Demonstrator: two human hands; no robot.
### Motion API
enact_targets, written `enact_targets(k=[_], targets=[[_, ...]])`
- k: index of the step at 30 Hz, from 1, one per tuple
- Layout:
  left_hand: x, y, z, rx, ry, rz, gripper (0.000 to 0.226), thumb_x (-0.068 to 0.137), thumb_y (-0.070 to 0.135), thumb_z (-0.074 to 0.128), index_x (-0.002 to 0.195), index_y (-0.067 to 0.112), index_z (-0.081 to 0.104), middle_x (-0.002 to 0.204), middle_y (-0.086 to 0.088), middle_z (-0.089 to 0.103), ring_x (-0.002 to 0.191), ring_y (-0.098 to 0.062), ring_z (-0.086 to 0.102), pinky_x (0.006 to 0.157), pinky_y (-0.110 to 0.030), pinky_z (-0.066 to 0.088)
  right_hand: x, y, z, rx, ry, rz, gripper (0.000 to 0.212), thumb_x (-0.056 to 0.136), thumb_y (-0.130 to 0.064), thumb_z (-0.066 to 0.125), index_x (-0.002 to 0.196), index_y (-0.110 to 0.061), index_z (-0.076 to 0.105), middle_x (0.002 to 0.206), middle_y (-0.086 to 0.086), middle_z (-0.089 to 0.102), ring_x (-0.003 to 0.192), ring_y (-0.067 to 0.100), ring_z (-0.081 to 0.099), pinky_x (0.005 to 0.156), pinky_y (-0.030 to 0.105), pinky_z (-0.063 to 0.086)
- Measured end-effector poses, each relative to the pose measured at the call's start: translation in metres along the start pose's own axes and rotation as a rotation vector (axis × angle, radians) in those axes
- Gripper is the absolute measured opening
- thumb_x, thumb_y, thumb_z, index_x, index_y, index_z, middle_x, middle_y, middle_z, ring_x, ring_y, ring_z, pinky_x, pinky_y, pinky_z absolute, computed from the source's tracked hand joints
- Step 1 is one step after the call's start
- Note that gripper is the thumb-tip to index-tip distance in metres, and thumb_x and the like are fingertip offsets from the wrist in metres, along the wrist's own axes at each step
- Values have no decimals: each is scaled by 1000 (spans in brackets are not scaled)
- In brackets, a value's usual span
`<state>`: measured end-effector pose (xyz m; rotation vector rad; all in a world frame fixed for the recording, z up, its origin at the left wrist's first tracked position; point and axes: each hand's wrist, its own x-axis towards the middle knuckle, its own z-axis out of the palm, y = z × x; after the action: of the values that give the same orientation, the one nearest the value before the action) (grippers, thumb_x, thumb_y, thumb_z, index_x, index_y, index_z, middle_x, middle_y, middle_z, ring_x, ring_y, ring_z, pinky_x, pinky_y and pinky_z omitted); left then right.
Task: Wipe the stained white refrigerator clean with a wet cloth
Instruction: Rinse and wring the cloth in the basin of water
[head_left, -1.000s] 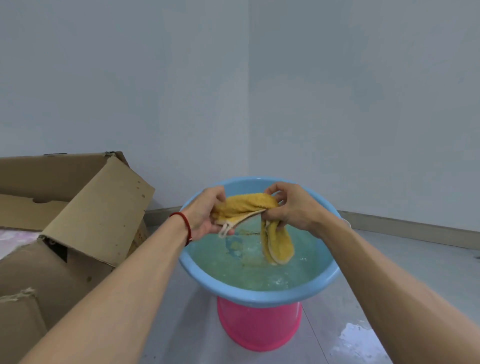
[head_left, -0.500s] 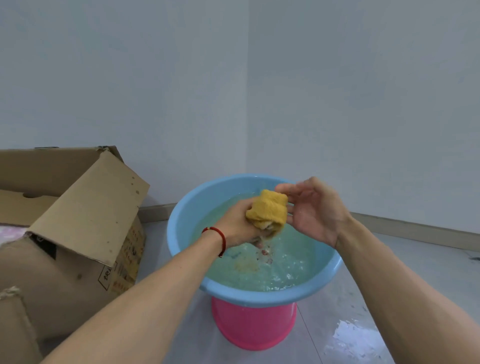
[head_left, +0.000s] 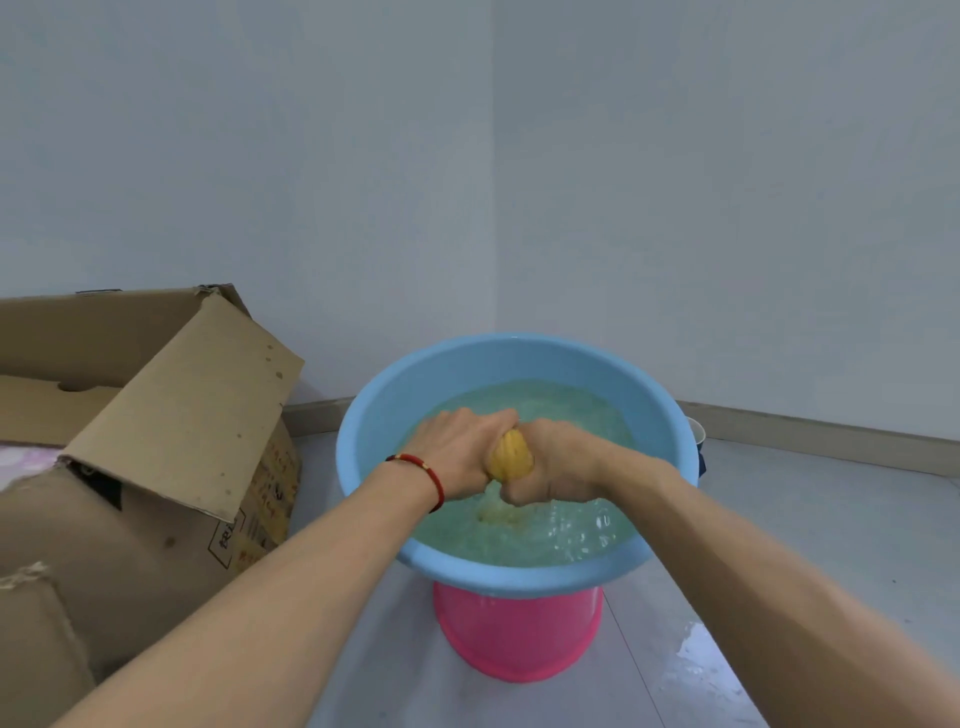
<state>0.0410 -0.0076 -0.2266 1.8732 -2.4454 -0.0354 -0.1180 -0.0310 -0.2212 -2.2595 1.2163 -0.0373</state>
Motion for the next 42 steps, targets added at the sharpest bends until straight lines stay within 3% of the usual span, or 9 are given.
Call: enact_targets(k=[9, 13, 16, 20, 26, 33, 35, 38, 42], targets=[[2, 9, -8, -1123, -580, -290, 27, 81, -8, 70, 105, 4, 62, 75, -12, 56, 73, -33, 72, 71, -36, 63, -6, 20, -10, -483, 292, -172, 35, 84, -12, 74, 113, -17, 56, 100, -3, 48, 95, 28, 59, 68, 34, 35], [5, -2, -9, -648, -217, -168, 19, 76, -10, 62, 87, 6, 62, 64, -8, 65, 61, -28, 73, 65, -43, 64, -19, 21, -20, 246, 61, -31, 48, 79, -36, 87, 119, -23, 63, 102, 1, 67, 85, 14, 64, 71, 23, 48], [6, -11, -11, -612, 141, 61, 19, 73, -7, 64, 82, 10, 65, 70, -1, 65, 62, -13, 60, 60, -29, 53, -24, 31, -20, 992, 60, 100, 54, 83, -64, 73, 106, -15, 72, 100, 7, 68, 87, 20, 65, 83, 39, 54], [11, -15, -9, -389, 420, 265, 23, 72, -1, 60, 84, 18, 64, 76, 4, 60, 72, -19, 58, 64, -32, 46, -21, 24, -13, 1273, -272, 111, 85, 84, -68, 60, 136, 0, 60, 117, 21, 70, 98, 32, 72, 72, 35, 62], [13, 2, -14, -8, 114, -135, 12, 78, 10, 59, 69, 15, 53, 65, -8, 62, 72, -34, 66, 58, -37, 49, -12, 8, -11, 310, 72, 55, 21, 83, -24, 78, 78, -10, 64, 66, 2, 64, 53, 15, 53, 46, 18, 37], [4, 8, -18, -977, -516, -279, 20, 80, -1, 76, 85, 7, 58, 63, -10, 59, 59, -25, 62, 59, -28, 57, -6, 9, -12, -344, 267, -124, 21, 86, -12, 68, 94, -21, 50, 98, 3, 61, 88, 31, 61, 73, 42, 49], [8, 6, -16, -910, -441, -305, 22, 78, -5, 72, 83, 10, 57, 64, -8, 55, 57, -24, 57, 57, -31, 54, -9, 4, -15, -192, 178, -86, 24, 83, -15, 73, 98, -17, 55, 95, 2, 62, 85, 25, 59, 73, 37, 49], [12, 0, -11, -431, -23, -197, 27, 76, -3, 65, 66, 20, 52, 63, 1, 55, 62, -22, 54, 52, -26, 43, -22, 5, -32, 693, -48, 20, 38, 79, -21, 77, 109, 0, 67, 91, 8, 61, 83, 22, 57, 76, 37, 48], [11, -5, -9, -375, 461, 120, 25, 73, -1, 63, 76, 23, 55, 71, 5, 54, 67, -21, 52, 58, -34, 43, -26, 0, -26, 1291, -160, 185, 50, 78, -58, 77, 102, -14, 76, 96, 9, 67, 84, 22, 62, 84, 42, 54]])
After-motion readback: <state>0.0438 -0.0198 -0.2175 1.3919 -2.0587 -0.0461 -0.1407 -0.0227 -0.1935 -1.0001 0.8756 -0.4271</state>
